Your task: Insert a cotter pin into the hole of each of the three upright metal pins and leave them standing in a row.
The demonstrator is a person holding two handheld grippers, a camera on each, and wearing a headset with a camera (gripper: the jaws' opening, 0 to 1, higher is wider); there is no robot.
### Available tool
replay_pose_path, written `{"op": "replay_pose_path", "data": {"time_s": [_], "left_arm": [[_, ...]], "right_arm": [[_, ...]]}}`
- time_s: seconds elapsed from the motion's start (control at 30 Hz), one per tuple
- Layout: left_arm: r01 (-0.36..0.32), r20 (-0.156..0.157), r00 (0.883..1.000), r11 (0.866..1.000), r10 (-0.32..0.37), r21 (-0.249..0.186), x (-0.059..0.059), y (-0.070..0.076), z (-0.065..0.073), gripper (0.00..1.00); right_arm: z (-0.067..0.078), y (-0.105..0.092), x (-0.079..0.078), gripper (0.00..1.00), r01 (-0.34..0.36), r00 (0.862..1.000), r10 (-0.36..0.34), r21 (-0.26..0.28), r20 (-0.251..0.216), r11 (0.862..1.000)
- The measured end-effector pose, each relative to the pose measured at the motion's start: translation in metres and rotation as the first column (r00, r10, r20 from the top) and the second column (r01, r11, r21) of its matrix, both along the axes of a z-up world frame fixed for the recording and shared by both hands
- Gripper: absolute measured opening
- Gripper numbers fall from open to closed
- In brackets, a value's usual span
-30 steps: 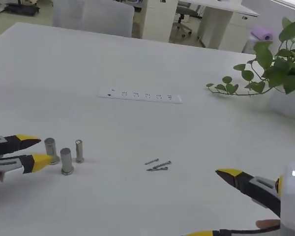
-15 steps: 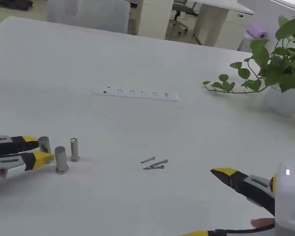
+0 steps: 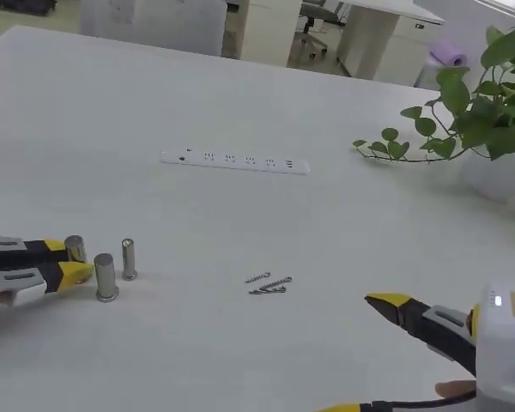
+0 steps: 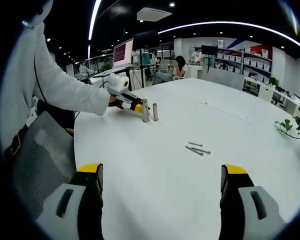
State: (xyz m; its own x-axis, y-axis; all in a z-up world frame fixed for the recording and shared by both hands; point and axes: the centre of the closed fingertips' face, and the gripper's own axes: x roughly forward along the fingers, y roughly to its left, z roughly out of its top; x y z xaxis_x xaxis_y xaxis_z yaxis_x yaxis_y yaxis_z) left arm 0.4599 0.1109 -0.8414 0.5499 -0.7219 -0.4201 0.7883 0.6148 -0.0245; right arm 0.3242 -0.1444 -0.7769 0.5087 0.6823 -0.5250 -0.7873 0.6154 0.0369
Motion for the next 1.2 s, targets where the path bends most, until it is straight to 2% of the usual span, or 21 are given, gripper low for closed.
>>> {"op": "replay_pose_path", "data": {"time_s": [0.33,0.53,0.77,0.97,1.2], "left_arm": [[0.058,0.015,0.998,0.997,-0.058,0.048,-0.022,0.003,0.003,0.10],[0.066,0.024,0.998,0.997,-0.066,0.030,-0.040,0.004,0.011,0.10],[0.140,0.036,0.989,0.989,-0.142,0.054,-0.071,-0.013,0.022,0.10],[0.174,0.035,0.984,0.984,-0.175,0.036,-0.087,-0.029,0.029,0.10],[0.182,0.031,0.983,0.983,-0.183,0.020,-0.103,-0.051,0.030,0.10]], "right_arm": [[0.002,0.002,0.000,1.00,-0.001,1.000,0.001,0.006,0.006,1.000],[0.004,0.006,0.000,1.00,-0.008,1.000,0.008,0.020,0.014,1.000],[0.005,0.010,0.000,1.00,-0.021,1.000,0.020,0.026,0.022,0.999],[0.006,0.012,-0.002,1.00,-0.031,0.999,0.030,0.027,0.027,0.999],[0.007,0.012,-0.001,1.00,-0.031,0.999,0.030,0.037,0.034,0.999]]}}
